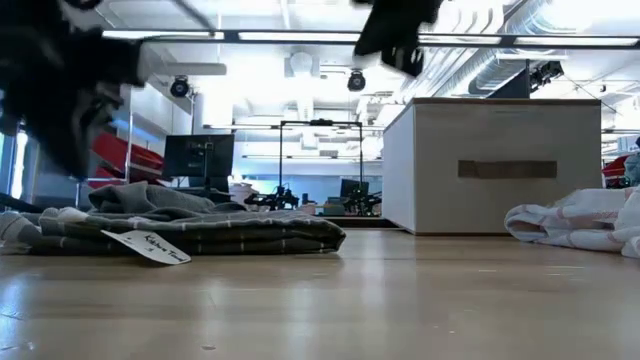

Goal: Fold towel
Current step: Move the gray checkered towel to the top of the table

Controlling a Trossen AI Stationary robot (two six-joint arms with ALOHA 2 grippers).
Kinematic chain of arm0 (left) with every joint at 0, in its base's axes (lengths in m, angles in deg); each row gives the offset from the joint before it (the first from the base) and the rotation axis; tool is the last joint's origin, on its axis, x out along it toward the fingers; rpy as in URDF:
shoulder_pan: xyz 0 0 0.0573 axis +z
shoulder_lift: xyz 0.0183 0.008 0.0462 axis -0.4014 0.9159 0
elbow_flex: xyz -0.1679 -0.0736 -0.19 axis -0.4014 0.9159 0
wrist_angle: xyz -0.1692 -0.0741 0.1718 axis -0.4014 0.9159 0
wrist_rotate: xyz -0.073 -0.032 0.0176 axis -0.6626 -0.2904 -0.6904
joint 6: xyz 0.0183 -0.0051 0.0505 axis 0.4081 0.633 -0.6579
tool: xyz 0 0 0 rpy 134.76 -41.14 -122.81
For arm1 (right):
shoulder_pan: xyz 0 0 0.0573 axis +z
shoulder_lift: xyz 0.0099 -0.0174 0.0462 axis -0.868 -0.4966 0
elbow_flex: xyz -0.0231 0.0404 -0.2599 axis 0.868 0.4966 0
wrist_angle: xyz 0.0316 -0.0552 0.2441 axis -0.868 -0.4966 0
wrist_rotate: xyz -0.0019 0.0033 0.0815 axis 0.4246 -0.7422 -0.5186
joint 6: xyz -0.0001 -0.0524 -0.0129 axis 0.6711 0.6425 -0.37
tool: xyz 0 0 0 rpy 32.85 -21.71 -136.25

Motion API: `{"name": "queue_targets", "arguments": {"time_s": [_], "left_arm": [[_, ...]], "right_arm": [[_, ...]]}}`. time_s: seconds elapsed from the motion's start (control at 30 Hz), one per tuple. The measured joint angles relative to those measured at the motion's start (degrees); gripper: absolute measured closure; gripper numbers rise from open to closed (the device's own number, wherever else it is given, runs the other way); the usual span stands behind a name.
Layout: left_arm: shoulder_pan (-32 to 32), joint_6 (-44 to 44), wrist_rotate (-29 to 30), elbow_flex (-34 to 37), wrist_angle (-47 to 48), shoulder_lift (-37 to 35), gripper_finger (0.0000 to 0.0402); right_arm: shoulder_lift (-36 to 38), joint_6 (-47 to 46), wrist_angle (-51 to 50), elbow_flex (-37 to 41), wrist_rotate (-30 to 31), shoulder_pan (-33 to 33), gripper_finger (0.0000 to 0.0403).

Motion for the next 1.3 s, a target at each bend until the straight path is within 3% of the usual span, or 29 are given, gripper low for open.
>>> {"name": "queue_targets", "arguments": {"time_s": [0.23, 0.43, 0.6, 0.8, 1.0, 1.3], "left_arm": [[2.42, 2.97, -2.94, 1.57, -3.08, 5.42, 0.0351], [4.96, 4.20, -12.41, 2.22, -7.64, 12.94, 0.0351], [5.70, 1.22, -13.43, -0.70, -12.74, 16.33, 0.0351], [8.83, -3.73, -18.78, -1.79, -36.38, 21.75, 0.0351], [14.02, -5.94, -21.43, -1.87, -60.00, 30.87, 0.0351], [21.39, -13.59, -38.17, -8.38, -56.99, 28.25, 0.0351]], "right_arm": [[8.19, -1.99, -0.47, 0.00, 8.54, 4.86, 0.0403], [13.02, -2.53, -1.70, 0.00, 19.98, 8.27, 0.0403], [14.98, -4.57, -6.26, -0.02, 25.96, 9.02, 0.0403], [15.54, -4.96, -10.84, -0.02, 28.86, 7.52, 0.0403], [15.54, -4.88, -12.95, 0.00, 27.90, 5.79, 0.0403], [19.78, -6.53, -17.51, 0.00, 26.51, 5.95, 0.0403]]}}
